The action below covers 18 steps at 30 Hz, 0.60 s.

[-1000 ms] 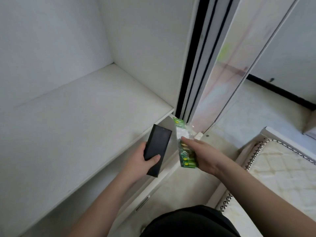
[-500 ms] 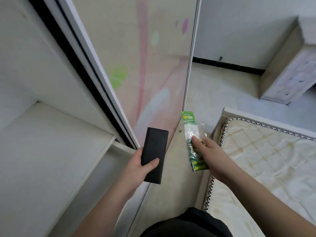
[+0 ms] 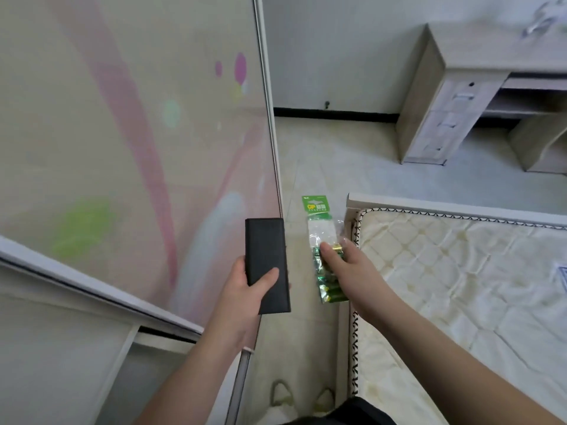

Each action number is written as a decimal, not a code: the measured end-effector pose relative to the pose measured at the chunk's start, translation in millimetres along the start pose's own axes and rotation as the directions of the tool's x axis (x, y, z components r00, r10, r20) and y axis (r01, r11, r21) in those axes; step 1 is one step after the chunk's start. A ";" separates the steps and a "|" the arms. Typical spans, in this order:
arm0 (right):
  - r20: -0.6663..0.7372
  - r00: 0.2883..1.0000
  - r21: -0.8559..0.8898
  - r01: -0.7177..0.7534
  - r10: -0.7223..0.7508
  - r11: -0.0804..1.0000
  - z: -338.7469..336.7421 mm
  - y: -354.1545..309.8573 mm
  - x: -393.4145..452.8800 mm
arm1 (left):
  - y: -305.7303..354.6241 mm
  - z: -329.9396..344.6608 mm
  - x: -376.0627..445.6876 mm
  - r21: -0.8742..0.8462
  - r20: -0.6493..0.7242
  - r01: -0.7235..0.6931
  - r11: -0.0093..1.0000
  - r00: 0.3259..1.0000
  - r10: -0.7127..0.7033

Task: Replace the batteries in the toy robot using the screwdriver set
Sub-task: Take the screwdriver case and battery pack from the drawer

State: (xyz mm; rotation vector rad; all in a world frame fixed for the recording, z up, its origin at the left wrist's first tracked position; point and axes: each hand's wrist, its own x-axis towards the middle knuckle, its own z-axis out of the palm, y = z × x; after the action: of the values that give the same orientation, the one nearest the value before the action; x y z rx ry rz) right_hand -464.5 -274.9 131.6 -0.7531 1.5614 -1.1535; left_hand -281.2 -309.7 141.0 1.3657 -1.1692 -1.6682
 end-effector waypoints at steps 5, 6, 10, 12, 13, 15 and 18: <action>-0.098 0.995 -0.040 0.013 -0.017 0.999 7.3 -28.6 13.5 | 20.0 11.1 31.5 -0.033 0.049 -0.008 0.999 0.999 0.010; -0.115 0.993 -0.050 0.021 -0.026 0.999 7.5 -33.8 16.2 | 24.5 15.4 36.9 -0.047 0.064 0.001 0.999 0.998 0.002; -0.193 0.977 -0.071 0.082 -0.094 0.994 0.0 -54.8 27.0 | 44.8 38.6 57.2 -0.071 0.110 -0.035 0.997 0.993 0.043; -0.233 0.964 -0.063 0.114 -0.125 0.992 -8.0 -66.4 31.4 | 56.2 49.8 64.0 -0.075 0.122 -0.065 0.995 0.990 0.073; -0.251 0.959 -0.067 0.121 -0.134 0.990 -12.9 -71.7 34.0 | 61.3 55.1 67.5 -0.076 0.130 -0.068 0.995 0.988 0.077; -0.271 0.953 -0.063 0.119 -0.132 0.991 -25.3 -80.3 42.0 | 70.1 65.7 77.0 -0.075 0.131 -0.069 0.995 0.988 0.078; -0.283 0.950 -0.064 0.118 -0.132 0.991 -48.3 -90.8 62.2 | 83.0 84.5 97.3 -0.063 0.119 -0.059 0.996 0.991 0.066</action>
State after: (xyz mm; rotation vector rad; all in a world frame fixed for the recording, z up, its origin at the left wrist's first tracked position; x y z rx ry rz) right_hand -536.0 -347.0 195.8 -0.7492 1.8065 -1.3717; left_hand -388.3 -409.5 186.3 1.1938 -1.2078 -1.7475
